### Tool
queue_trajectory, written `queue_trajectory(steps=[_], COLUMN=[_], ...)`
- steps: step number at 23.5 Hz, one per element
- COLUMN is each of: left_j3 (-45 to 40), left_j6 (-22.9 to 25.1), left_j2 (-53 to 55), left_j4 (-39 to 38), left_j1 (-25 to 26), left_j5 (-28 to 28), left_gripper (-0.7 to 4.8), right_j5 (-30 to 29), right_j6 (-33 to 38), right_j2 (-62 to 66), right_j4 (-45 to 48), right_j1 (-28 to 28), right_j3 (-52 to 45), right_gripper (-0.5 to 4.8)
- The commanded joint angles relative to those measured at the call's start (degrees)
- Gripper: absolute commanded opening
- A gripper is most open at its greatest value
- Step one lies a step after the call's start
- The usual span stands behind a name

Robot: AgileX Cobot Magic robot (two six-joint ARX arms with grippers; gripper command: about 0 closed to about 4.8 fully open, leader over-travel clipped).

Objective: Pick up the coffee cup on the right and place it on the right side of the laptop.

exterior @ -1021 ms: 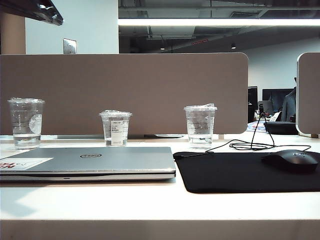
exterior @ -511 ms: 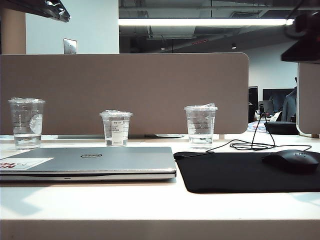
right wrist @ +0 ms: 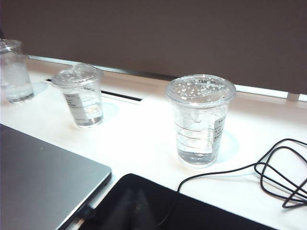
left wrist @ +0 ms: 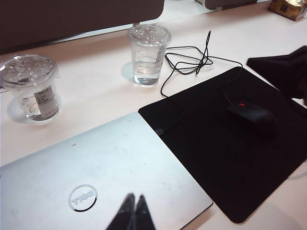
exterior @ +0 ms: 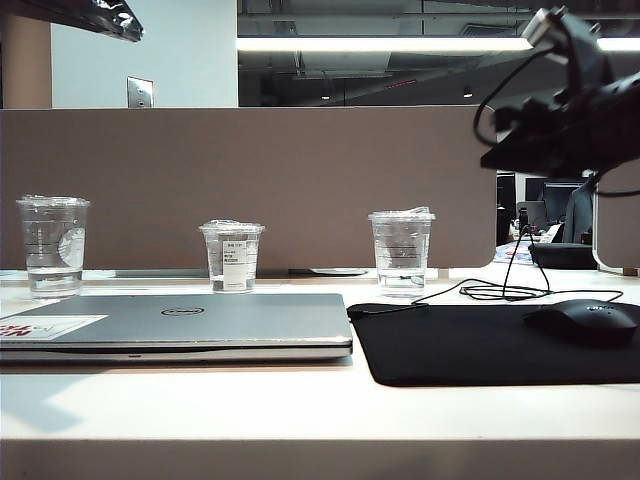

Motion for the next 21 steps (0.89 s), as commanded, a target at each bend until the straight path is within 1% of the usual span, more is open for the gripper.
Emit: queue_trajectory(steps=[1,2,7,10,17,21], left_j3=[0.3,0.3,0.3,0.3,0.3,0.3], left_j6=[0.0,0.0,0.0,0.0,0.0,0.0], left_j2=[-0.1,-0.1,-0.1,0.0,0.1,0.2], left_j4=[0.7,0.7,0.7,0.7,0.7,0.7], left_j1=[0.0,0.0,0.0,0.0,0.0,0.0], left_j5=[0.4,0.4,1.9,1.9,1.9,1.9], left_gripper=[-0.05,-0.05,-0.05,-0.05,-0.05,-0.05], right_j5=[0.1,0.1,-0.1,-0.1,-0.1,-0.1], right_j6=[0.2,0.2,0.2,0.2,0.2,0.2], right_j2=[4.9,6.5,15.7,20.2,33.1,38.9], right_j4=[1.4,1.3,1.3,1.3,1.1,-0.1], right_j1=[0.0,0.0,0.0,0.0,0.0,0.0], right_j3=[4.0,5.1,12.0,16.5,31.3,37.6], right_gripper=[4.64,4.79,4.79,4.79,4.79,4.79])
